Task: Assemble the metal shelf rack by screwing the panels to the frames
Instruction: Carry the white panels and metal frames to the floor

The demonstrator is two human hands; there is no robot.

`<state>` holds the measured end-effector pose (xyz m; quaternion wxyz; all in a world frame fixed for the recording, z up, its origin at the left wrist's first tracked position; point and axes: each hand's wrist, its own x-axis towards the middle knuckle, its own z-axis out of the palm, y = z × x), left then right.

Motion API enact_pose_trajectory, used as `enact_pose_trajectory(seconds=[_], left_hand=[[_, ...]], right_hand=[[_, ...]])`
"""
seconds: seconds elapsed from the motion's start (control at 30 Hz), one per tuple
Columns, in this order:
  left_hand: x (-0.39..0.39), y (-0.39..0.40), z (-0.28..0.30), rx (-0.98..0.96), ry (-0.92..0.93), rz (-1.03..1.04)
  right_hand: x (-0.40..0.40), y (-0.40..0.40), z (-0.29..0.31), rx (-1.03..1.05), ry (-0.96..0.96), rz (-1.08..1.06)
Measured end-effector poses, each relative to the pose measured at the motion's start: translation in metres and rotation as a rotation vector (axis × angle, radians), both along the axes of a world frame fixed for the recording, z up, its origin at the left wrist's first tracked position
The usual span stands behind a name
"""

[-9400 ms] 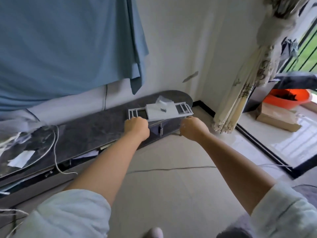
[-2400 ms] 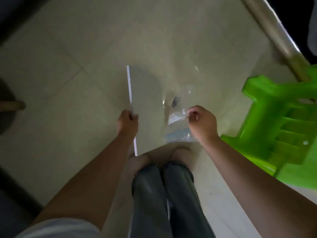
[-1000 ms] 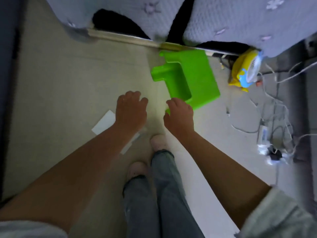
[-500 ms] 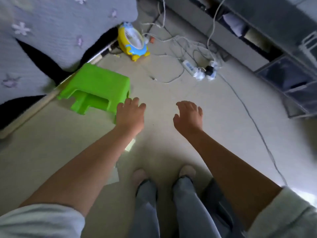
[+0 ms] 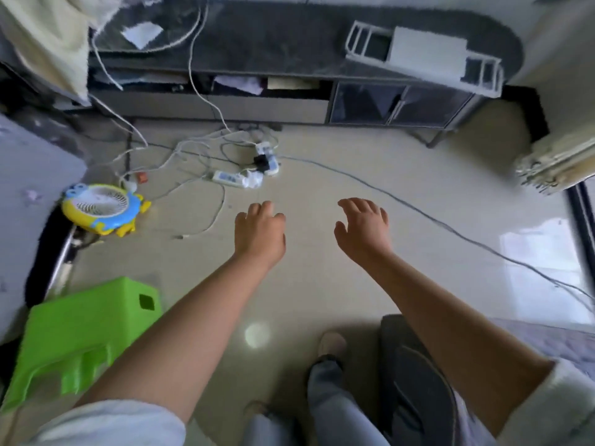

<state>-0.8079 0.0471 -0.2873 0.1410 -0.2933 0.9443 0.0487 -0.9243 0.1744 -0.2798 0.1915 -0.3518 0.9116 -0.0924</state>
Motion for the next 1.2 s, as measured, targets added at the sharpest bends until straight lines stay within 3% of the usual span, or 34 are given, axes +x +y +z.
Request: enact_pose_trajectory(seconds=[0.2, 0.7, 1.0, 1.2], left_hand=[[-0.106, -0.035, 0.028, -0.092, 0.013, -0.105], [-0.356, -0.185, 0.084, -0.146, 0.064, -0.332], [-0.496, -0.200, 0.058, -0.050, -0.024, -0.447], [-0.631, -0.211, 0.054, -0.074, -0.020, -0.429]], right_hand=[[-0.100, -0.005, 0.014, 0.003, 0.001, -0.135], [-0.314, -0.111, 0.069, -0.034, 0.058, -0.440], [-0.430, -0.095, 0.038, 0.097, -0.003, -0.571], [-0.549, -0.103, 0.015, 0.195, -0.036, -0.515]])
